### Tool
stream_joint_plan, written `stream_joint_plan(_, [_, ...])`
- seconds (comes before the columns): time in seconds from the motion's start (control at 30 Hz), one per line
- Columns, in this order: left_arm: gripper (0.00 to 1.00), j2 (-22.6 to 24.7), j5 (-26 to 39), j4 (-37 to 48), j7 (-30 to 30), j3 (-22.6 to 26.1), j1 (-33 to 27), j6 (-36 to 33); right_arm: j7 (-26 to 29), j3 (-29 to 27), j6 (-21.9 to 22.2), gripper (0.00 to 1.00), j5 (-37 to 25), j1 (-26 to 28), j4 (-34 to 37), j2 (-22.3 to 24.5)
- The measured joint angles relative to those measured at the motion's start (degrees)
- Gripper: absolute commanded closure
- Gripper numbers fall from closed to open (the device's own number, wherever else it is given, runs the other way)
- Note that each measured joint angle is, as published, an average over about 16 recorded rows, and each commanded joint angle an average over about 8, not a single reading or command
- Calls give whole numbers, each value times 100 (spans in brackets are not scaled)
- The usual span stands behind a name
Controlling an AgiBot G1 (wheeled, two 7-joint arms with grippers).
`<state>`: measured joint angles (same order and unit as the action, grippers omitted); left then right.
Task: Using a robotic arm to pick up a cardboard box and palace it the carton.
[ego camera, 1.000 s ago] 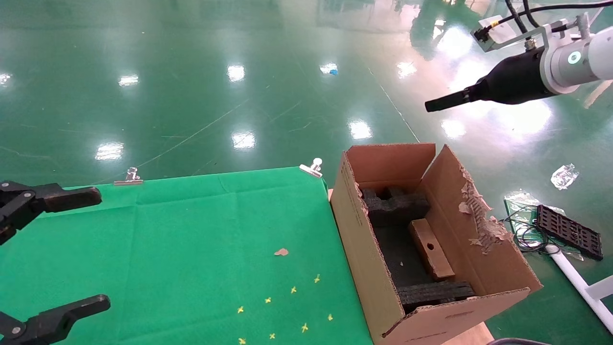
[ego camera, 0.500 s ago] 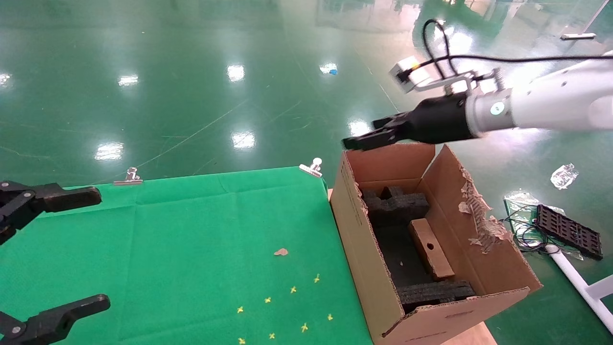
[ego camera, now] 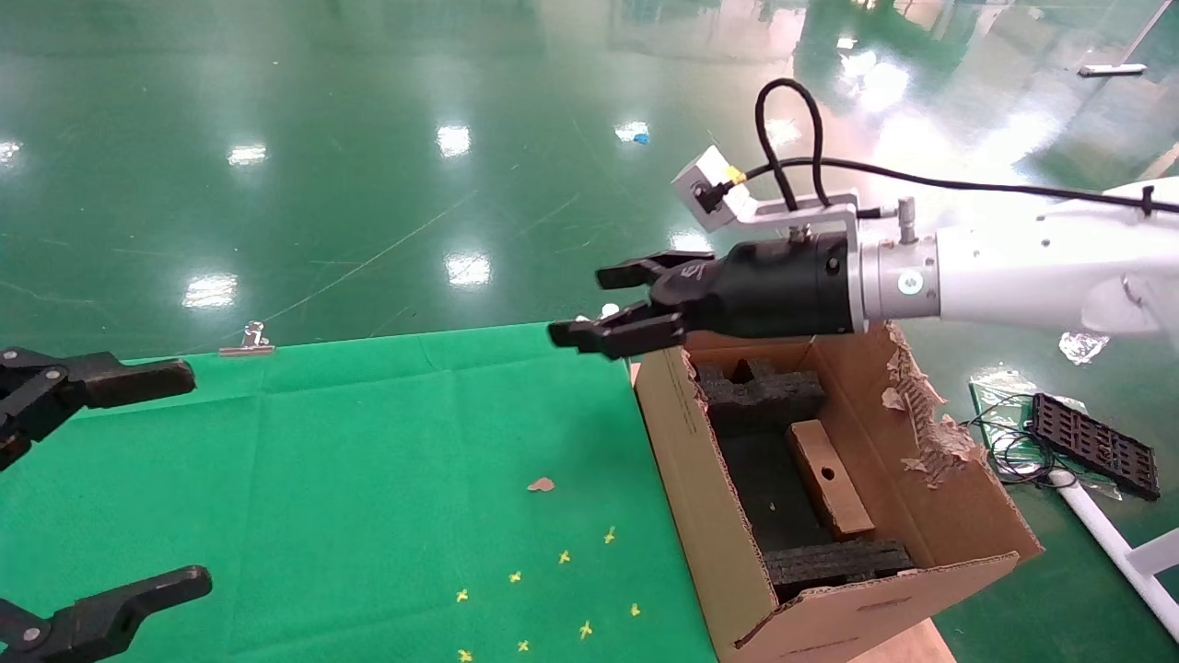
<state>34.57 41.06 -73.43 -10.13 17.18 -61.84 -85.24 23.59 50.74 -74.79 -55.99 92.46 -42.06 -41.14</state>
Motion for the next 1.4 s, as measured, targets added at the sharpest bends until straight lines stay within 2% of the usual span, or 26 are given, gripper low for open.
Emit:
stream_joint_plan(0.9, [0, -3, -5, 0, 4, 7, -1, 4, -1158, -3147, -987, 0, 1282, -2800, -2856, 553])
stream_joint_plan(1.13, [0, -4, -7, 1, 5, 8, -1, 5, -1297, -3558, -1115, 0, 1456, -3166, -3225, 625])
stream_joint_plan(1.4, [0, -4, -8, 2, 5, 8, 0, 6, -1308, -3600, -1129, 0, 1478, -3204, -3261, 635])
